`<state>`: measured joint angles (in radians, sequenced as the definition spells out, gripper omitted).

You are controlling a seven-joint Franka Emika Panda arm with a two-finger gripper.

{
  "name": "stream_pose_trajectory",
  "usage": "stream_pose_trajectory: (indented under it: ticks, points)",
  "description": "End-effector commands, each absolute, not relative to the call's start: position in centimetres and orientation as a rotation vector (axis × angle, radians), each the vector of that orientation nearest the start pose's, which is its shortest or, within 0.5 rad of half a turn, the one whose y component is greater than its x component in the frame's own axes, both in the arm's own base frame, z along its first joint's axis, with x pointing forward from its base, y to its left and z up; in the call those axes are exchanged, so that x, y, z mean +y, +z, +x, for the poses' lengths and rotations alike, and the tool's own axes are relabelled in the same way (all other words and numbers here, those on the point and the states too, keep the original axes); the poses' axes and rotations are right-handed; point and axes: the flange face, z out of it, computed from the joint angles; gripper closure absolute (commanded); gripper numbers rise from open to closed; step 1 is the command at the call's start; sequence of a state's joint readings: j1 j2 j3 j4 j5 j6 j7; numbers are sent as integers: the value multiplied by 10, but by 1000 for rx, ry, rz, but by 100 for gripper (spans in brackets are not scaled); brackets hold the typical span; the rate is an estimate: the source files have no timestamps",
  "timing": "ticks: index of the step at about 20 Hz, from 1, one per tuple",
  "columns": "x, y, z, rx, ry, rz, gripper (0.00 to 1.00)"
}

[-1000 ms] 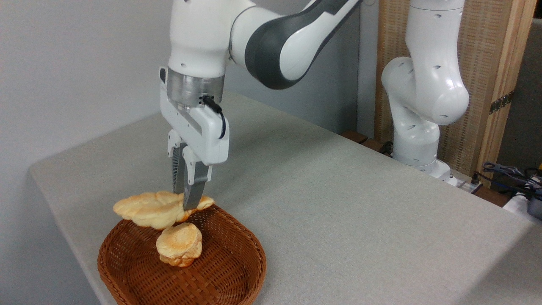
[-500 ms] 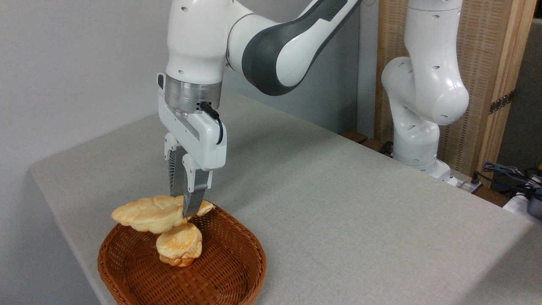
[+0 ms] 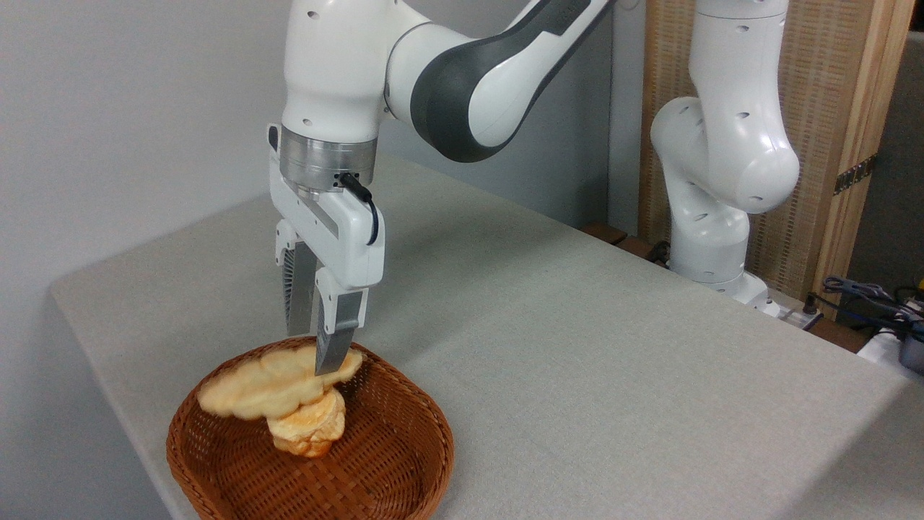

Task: Put bread into the basket
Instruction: 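Carry the pastry over the basket and lower it beside the roll, then open the gripper and raise it away from the basket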

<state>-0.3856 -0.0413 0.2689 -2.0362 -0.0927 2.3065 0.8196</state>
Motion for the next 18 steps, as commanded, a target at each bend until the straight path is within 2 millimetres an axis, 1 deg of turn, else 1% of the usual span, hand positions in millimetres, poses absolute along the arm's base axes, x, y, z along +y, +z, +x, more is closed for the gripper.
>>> stream_pose_trajectory:
  ticks: [1,3,7,10,12,14,15,18]
  points:
    - [-67,500,564,1301,-518,-2807,0]
    - [-65,506,562,1291,-522,-2816,0]
    - [-59,534,542,1305,-484,-2852,0]
    - [-63,554,534,1244,-344,-2941,0]
    - [-63,565,531,1239,-284,-2965,0]
    - [-59,570,527,1162,-195,-3005,0]
    - [-58,572,525,1157,-150,-2979,0]
    - [-57,572,524,1161,-132,-2948,0]
